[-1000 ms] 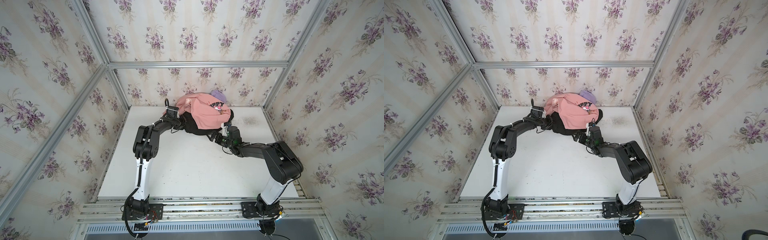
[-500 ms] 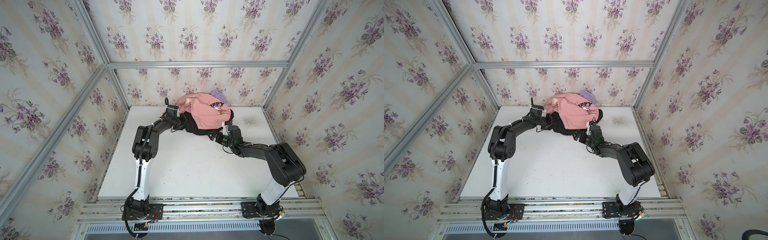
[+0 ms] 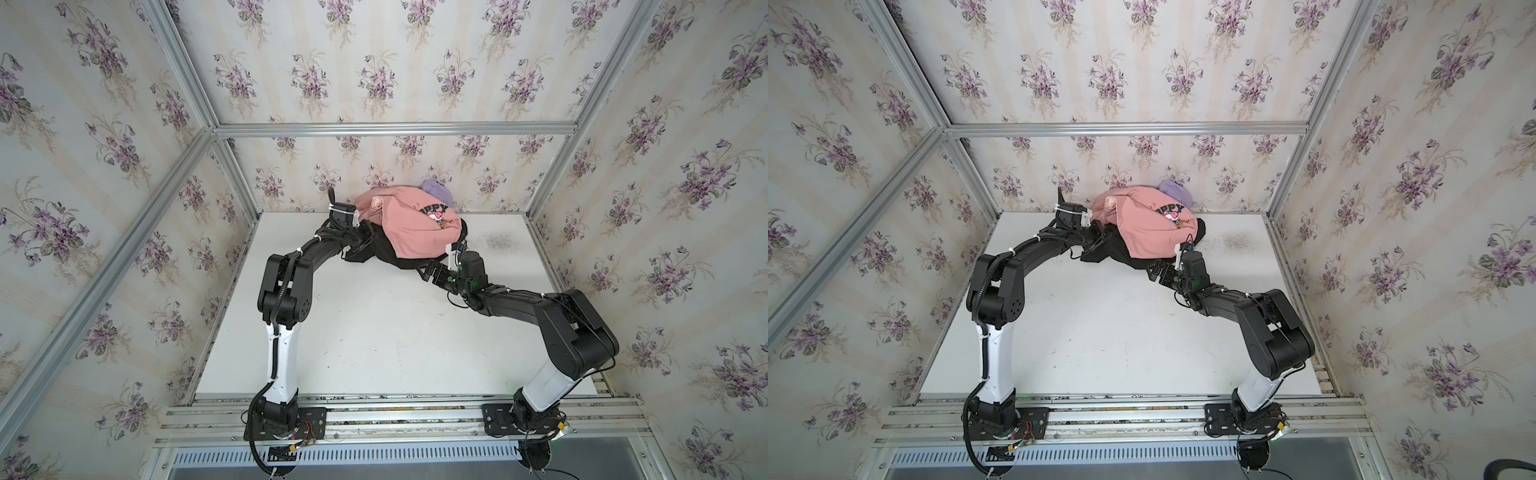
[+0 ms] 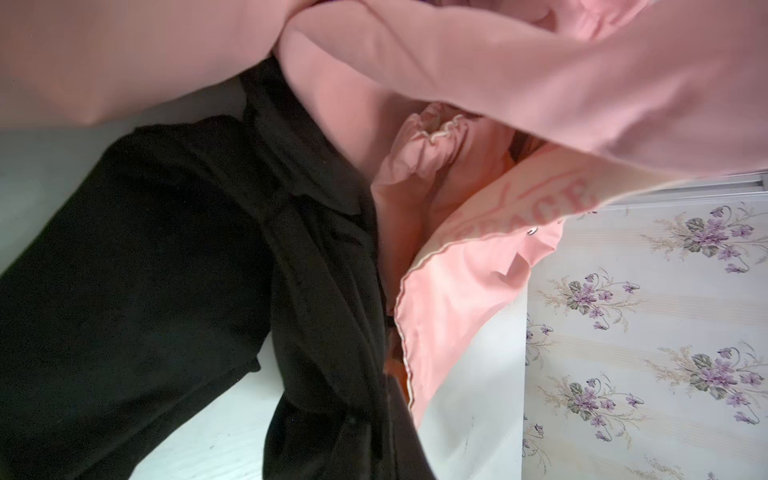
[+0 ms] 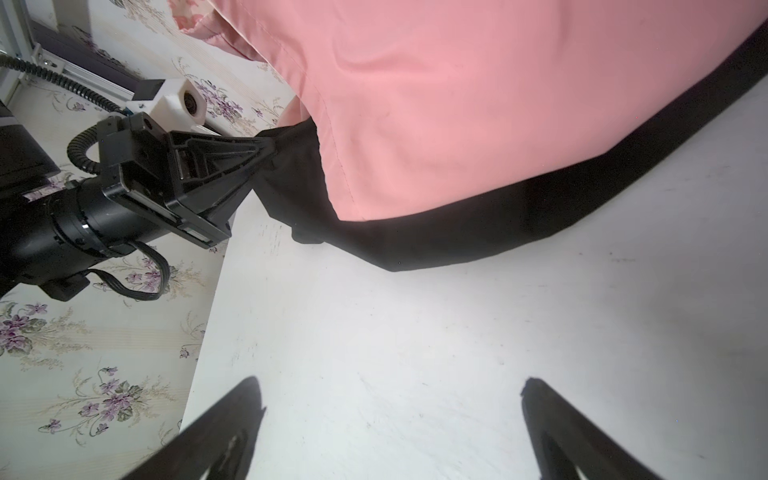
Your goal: Pick out a specific cloth from the pile
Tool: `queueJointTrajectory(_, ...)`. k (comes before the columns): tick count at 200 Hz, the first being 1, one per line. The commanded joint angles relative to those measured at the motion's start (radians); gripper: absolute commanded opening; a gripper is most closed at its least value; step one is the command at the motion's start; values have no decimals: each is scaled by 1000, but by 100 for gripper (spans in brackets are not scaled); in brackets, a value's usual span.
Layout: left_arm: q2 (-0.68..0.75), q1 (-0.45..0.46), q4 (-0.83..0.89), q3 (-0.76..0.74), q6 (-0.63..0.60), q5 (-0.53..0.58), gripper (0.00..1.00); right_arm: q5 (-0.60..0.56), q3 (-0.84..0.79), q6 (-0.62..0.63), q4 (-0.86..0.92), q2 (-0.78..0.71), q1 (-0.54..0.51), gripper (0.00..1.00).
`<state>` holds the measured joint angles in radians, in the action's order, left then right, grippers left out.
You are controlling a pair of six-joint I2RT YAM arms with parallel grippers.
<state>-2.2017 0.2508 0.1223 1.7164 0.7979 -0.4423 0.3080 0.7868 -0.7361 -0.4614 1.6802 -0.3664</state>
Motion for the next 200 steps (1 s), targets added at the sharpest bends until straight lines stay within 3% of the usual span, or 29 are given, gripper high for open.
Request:
queueJointTrajectory(1, 27, 5, -10, -3, 11, -17, 8, -14, -6, 9, -10, -20, -3, 100)
queueJointTrajectory(200, 128, 22, -9, 61, 38, -19, 7, -38, 4, 57, 76, -126, -3, 100)
